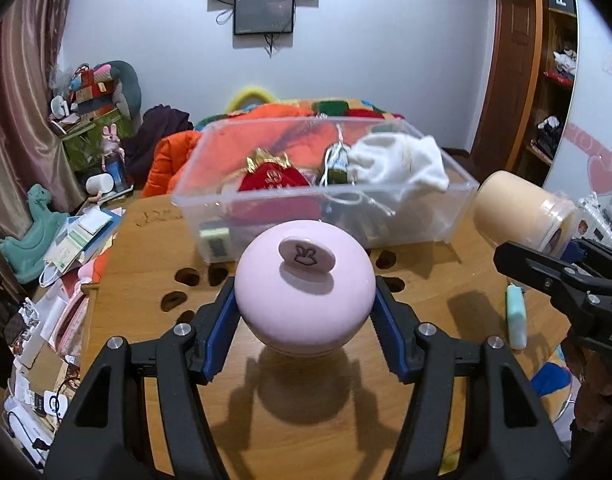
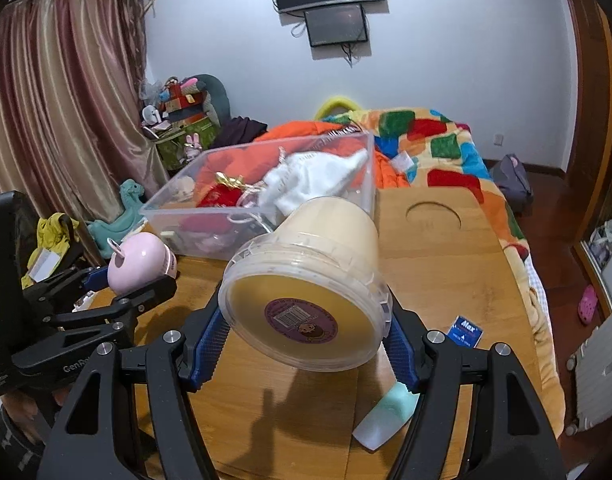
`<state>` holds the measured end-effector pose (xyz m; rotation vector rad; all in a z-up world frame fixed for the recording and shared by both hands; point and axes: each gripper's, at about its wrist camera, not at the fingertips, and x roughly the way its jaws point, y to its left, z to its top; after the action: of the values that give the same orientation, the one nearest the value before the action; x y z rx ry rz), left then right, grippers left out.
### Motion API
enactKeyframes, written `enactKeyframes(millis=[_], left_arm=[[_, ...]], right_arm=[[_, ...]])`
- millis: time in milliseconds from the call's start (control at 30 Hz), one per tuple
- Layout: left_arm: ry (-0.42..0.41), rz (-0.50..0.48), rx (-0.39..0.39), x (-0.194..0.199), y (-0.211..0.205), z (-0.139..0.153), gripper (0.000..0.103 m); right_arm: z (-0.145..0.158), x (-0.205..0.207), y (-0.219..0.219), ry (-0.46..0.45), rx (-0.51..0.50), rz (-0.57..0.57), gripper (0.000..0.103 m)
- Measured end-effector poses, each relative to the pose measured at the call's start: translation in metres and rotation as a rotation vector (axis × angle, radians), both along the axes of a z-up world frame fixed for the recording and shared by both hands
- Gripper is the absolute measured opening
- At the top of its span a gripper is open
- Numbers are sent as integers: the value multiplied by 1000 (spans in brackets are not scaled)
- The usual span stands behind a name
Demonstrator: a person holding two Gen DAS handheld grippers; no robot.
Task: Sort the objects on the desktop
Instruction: 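Lift and carry both containers over the clear box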
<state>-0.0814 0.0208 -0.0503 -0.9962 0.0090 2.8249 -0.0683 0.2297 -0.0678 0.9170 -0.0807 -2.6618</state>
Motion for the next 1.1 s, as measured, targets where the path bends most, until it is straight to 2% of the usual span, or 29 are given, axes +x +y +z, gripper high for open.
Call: enactKeyframes(millis=[167,533,700,867,1100], left_arm=[[36,12,32,8,-10,15,62],[115,28,70,9,-33,46,62],[115,13,91,-6,-38,53,62],[114,17,76,-30,-46,59,62],[97,-1,98,-68,-59,64,62]], right_arm=[[13,5,-9,28,24,20,65],[43,-7,-10,76,1,31,66],[51,-22,-18,86,16,45,66],[54,-42,-27,91,33,51,65],[53,-80,-42,68,41,67,60]])
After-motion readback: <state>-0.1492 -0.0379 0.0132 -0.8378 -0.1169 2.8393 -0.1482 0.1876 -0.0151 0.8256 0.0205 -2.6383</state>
